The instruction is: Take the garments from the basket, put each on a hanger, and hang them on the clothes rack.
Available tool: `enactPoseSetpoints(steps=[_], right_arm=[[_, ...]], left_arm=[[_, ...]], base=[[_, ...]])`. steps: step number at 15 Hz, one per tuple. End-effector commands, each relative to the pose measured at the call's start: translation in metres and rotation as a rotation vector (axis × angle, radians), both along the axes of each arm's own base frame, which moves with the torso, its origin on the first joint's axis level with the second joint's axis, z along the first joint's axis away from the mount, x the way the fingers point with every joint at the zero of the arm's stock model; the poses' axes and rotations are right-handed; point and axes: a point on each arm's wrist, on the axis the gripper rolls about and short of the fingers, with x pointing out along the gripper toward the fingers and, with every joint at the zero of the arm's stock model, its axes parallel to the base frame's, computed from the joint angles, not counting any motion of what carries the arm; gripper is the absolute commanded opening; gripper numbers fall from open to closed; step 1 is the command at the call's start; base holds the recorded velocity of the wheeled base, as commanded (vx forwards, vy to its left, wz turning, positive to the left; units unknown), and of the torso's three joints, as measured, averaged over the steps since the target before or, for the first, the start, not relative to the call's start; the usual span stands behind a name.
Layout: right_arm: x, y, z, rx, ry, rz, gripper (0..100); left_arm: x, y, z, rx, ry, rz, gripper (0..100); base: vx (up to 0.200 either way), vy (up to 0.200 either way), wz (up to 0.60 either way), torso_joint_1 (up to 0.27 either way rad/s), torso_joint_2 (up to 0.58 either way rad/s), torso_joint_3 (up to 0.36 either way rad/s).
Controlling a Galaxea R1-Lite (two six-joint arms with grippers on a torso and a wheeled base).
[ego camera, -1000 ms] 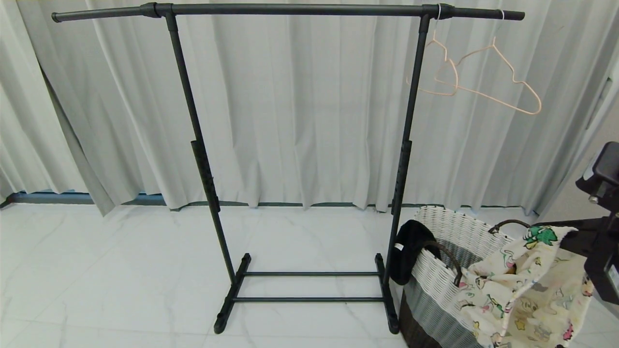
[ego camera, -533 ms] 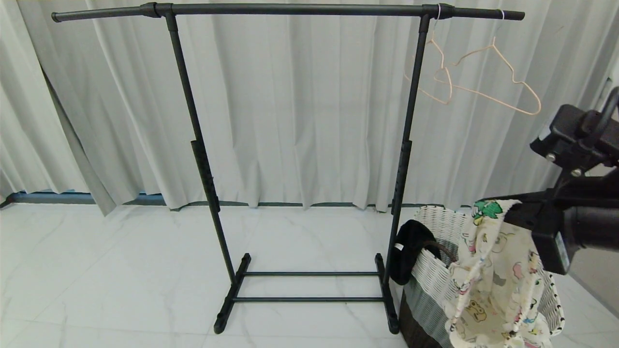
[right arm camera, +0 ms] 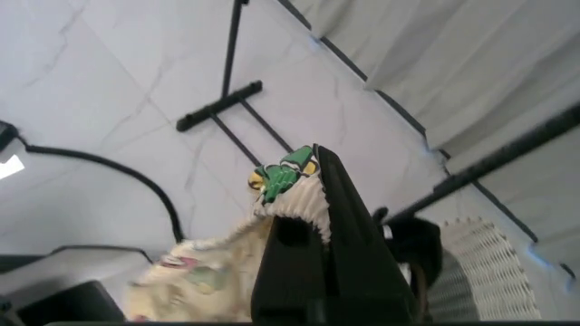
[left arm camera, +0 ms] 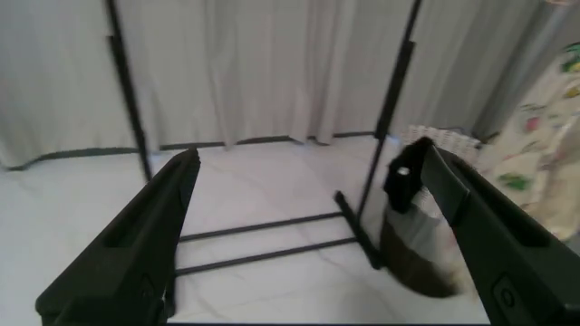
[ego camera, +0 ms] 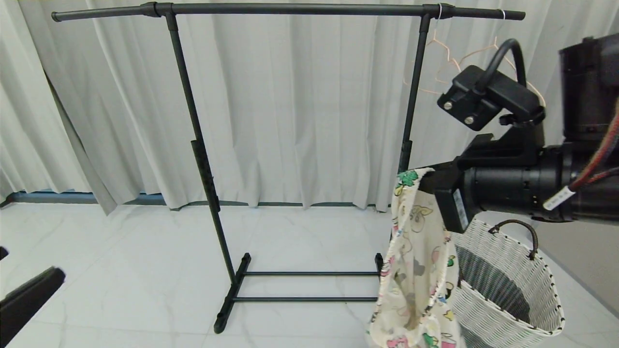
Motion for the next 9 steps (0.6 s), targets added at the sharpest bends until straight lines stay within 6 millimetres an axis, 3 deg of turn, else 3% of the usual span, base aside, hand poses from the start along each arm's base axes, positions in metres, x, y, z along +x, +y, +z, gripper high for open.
enactPoseSetpoints(steps=[1, 3, 6, 9], right_arm=[[0.014, 0.024, -0.013, -0.026, 0.02, 0.015, 0], [0.021, 0.037, -0.018, -0.024, 0.018, 0.021, 0], [0.026, 0.053, -0.024, -0.024, 0.033, 0.035, 0], [0.029, 0.058, -0.024, -0.019, 0.033, 0.035, 0]], left_arm=[[0.053, -0.024, 0.016, -0.012, 0.134, -0.098, 100], [0.07, -0.036, 0.01, -0.01, 0.218, -0.14, 100], [0.081, -0.058, 0.002, 0.036, 0.29, -0.259, 100], [0.104, -0.108, 0.022, 0.073, 0.287, -0.351, 100]], base=[[0.0, 0.0, 0.0, 0.0, 0.0, 0.0], [0.0, 0.0, 0.0, 0.0, 0.0, 0.0], [0.0, 0.0, 0.0, 0.0, 0.0, 0.0], [0.0, 0.0, 0.0, 0.0, 0.0, 0.0]])
